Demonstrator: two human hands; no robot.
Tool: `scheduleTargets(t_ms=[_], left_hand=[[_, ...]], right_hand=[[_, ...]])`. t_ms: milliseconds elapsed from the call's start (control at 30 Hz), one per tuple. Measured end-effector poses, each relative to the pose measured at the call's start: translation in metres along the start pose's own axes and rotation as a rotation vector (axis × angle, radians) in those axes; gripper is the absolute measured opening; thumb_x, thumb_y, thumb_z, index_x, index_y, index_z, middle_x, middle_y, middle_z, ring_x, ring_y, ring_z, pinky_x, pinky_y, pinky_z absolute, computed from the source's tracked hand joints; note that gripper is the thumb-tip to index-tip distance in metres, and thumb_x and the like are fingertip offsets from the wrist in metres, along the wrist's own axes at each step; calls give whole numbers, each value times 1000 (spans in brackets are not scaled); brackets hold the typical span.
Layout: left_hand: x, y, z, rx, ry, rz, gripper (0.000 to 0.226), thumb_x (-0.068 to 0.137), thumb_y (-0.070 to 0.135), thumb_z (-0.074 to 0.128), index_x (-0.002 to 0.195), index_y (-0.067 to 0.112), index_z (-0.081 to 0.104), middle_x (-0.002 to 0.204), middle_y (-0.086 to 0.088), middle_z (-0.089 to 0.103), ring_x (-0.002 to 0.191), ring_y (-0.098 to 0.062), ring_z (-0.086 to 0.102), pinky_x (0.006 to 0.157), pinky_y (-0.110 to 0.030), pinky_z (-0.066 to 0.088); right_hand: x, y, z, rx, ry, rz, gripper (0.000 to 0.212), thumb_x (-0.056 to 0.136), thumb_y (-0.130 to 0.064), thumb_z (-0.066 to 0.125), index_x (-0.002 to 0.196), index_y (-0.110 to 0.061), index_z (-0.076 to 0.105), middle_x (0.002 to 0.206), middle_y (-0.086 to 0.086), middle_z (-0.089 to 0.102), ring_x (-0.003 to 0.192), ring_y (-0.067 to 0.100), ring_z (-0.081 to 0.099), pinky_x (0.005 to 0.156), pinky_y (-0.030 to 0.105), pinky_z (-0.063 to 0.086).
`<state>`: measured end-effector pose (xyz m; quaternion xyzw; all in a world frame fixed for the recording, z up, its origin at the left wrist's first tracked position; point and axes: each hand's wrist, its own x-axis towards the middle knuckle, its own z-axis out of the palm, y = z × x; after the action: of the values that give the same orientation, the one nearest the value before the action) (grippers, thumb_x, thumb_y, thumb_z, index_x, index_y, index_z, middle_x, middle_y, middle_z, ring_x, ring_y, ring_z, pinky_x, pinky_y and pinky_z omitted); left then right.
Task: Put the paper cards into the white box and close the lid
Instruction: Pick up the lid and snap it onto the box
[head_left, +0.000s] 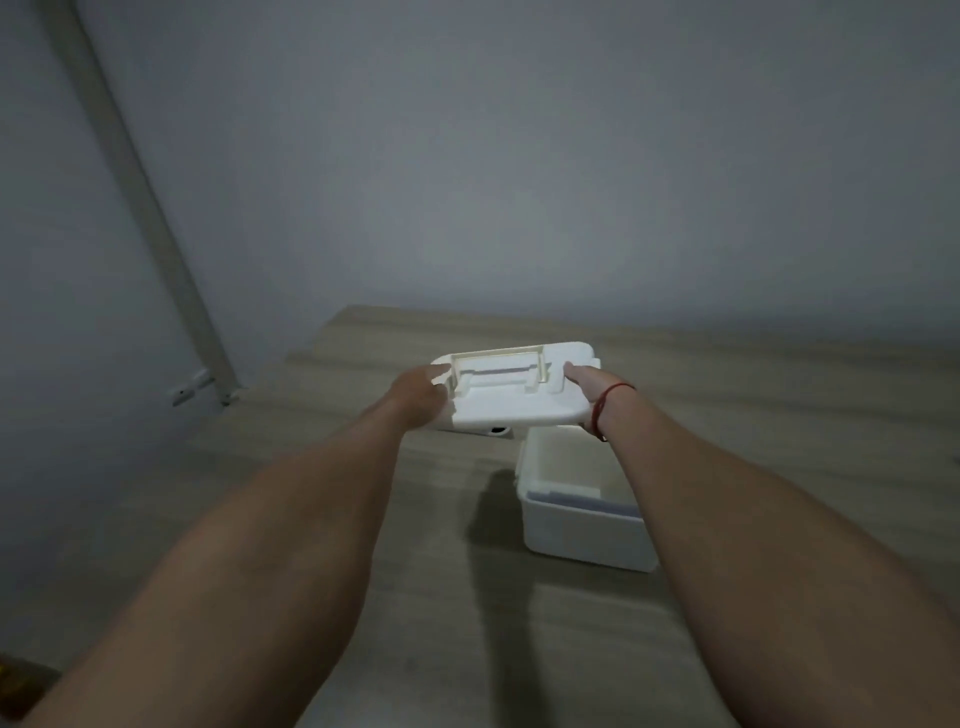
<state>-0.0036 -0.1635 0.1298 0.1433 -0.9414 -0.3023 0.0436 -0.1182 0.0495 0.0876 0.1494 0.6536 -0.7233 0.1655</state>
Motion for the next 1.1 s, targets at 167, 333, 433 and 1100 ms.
scheduleTargets(t_ms=[167,333,433,1100], left_hand=[[10,45,50,-139,-49,25,51,77,36,35,95,5,72,114,-21,70,111,-36,63,94,-40,50],[19,80,106,-166,-63,-201,55,91,37,44,135,3,50,137,-21,54,126,-38,51,104,-38,43],[22,85,137,-168,-127,-279,57,91,33,41,138,1,43,137,-19,54,125,-36,52,107,-42,43],[50,38,212,-315,-1,-531,50,94,23,52,133,-7,49,136,-24,54,122,-39,56,96,-38,48]], right_hand=[[-51,-4,-58,63,35,15,47,91,-29,62,132,-9,51,129,7,62,114,26,63,99,39,50],[3,26,-134,23,249,33,109,35,-55,88,129,-10,56,124,6,67,102,28,70,99,45,52],[-41,18,-135,-156,452,-7,86,71,-46,77,137,-3,43,134,11,55,121,31,58,100,34,46],[32,81,-131,-491,488,29,52,99,-34,46,134,4,48,141,24,50,131,37,47,105,38,40]])
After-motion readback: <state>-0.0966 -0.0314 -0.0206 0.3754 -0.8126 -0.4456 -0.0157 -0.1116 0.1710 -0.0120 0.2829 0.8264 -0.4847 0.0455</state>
